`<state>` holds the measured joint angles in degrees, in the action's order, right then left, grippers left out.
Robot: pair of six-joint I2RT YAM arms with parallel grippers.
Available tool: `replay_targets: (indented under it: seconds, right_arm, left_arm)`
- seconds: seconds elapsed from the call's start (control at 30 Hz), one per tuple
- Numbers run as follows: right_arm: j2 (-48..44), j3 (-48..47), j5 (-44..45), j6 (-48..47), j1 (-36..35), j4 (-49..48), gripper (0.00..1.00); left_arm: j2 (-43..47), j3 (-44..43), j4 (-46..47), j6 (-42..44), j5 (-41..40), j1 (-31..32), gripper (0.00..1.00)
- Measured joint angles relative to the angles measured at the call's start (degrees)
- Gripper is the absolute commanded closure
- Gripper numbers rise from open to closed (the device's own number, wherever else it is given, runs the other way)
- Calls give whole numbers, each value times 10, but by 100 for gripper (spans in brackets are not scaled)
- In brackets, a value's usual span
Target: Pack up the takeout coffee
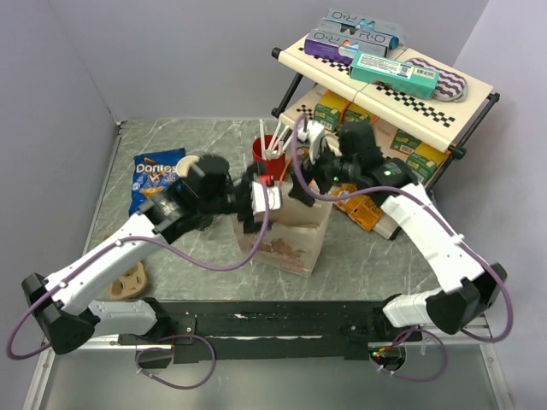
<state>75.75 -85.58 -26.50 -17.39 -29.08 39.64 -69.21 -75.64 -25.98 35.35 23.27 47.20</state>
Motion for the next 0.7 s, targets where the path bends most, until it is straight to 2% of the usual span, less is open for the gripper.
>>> replay_targets:
  seconds: [0.07, 0.13, 0.3, 0.43, 0.57, 0.7]
  right_arm:
    - [8, 27, 15, 8, 2, 34, 0]
    - [1, 17, 26, 11, 4, 55, 0]
    - [-66, -44, 42, 10, 5, 44, 0]
    - [-130, -28, 57, 15, 5, 33, 0]
    - [-162, 15, 58, 19, 6, 42, 11]
    - [-156, 36, -13, -79, 11, 86, 11]
  left_arm:
    - [9, 68, -8, -26, 0, -8, 1]
    - [11, 79, -14, -49, 0, -9, 1]
    - [40, 18, 4, -61, 7, -9, 1]
    - [48, -26, 21, -61, 26, -9, 1]
    - [34, -56, 19, -61, 40, -9, 0]
    - [18, -79, 3, -57, 40, -9, 1]
